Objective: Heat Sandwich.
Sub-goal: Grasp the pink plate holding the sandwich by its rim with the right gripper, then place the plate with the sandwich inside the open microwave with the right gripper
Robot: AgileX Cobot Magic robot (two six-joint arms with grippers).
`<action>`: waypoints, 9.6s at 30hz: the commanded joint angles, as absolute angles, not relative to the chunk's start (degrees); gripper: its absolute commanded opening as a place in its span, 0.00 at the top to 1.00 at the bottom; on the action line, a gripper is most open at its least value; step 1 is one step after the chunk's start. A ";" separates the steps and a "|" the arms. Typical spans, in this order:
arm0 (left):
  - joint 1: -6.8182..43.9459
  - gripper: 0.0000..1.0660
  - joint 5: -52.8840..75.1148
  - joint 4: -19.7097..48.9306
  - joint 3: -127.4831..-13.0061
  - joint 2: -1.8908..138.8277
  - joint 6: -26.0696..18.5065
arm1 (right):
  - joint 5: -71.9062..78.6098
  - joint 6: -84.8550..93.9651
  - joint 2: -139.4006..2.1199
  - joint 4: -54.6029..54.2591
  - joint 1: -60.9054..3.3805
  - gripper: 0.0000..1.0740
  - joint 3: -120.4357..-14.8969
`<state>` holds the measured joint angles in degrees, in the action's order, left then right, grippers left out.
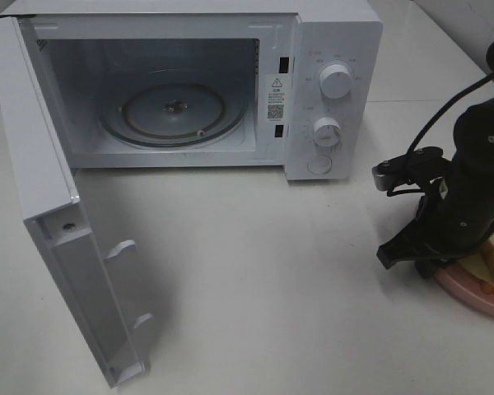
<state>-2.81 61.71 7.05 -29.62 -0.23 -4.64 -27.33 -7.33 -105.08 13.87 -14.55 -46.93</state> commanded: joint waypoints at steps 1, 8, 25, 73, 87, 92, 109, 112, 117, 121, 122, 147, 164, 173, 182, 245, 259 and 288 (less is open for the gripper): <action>-3.09 0.08 61.13 7.39 -29.56 -1.32 -4.35 | -27.44 -7.56 -106.11 13.29 -14.09 1.00 -46.35; -3.09 0.08 61.13 7.39 -29.56 -1.32 -4.35 | -27.62 -7.56 -106.11 13.29 -14.09 1.00 -46.35; -3.09 0.08 61.13 7.39 -29.56 -1.32 -4.35 | -28.42 -7.51 -106.11 13.41 -14.09 1.00 -46.35; -3.09 0.08 61.13 7.39 -29.56 -1.32 -4.35 | -49.90 -17.99 -92.88 24.81 -26.41 1.00 -46.98; -3.09 0.08 61.13 7.39 -29.56 -1.32 -4.35 | -56.38 -17.99 -85.66 24.81 -37.30 1.00 -46.98; -3.09 0.08 61.13 7.39 -29.56 -1.32 -4.35 | -58.56 -17.93 -85.43 24.81 -40.22 1.00 -46.98; -3.09 0.08 61.13 7.39 -29.56 -1.32 -4.35 | -64.06 -17.99 -80.10 24.41 -52.08 1.00 -46.98; -3.09 0.08 61.13 7.39 -29.56 -1.32 -4.35 | -64.69 -17.99 -79.81 24.06 -53.51 1.00 -46.98; -3.09 0.08 61.13 7.39 -29.56 -1.32 -4.35 | -64.69 -17.99 -78.78 23.38 -57.70 1.00 -46.98; -3.09 0.08 61.13 7.39 -29.56 -1.32 -4.35 | -64.57 -17.99 -78.21 23.43 -59.99 1.00 -46.98; -3.09 0.08 61.13 7.39 -29.56 -1.32 -4.35 | -64.52 -17.99 -77.86 23.43 -61.59 1.00 -46.98; -3.09 0.08 61.13 7.39 -29.56 -1.32 -4.35 | -60.91 -7.10 -77.41 23.43 -66.46 0.99 -46.98; -3.09 0.08 61.13 7.39 -29.56 -1.32 -4.35 | -54.09 9.68 -77.41 23.32 -66.46 0.97 -46.98; -3.09 0.08 61.13 7.39 -29.56 -1.32 -4.35 | -50.94 18.05 -77.41 23.32 -66.46 0.97 -46.98; -3.09 0.08 61.13 7.39 -29.56 -1.32 -4.35 | -47.44 29.16 -77.41 23.32 -66.46 0.97 -46.98; -3.09 0.08 61.13 7.39 -29.56 -1.32 -4.35 | -39.99 81.36 -77.41 3.84 -42.69 1.00 -46.98; -3.09 0.08 61.13 7.39 -29.56 -1.32 -4.35 | -35.92 81.25 -80.56 3.50 -42.91 1.00 -47.90; -3.09 0.08 61.13 7.39 -29.56 -1.32 -4.35 | -34.03 81.25 -96.09 0.80 -42.91 1.00 -61.76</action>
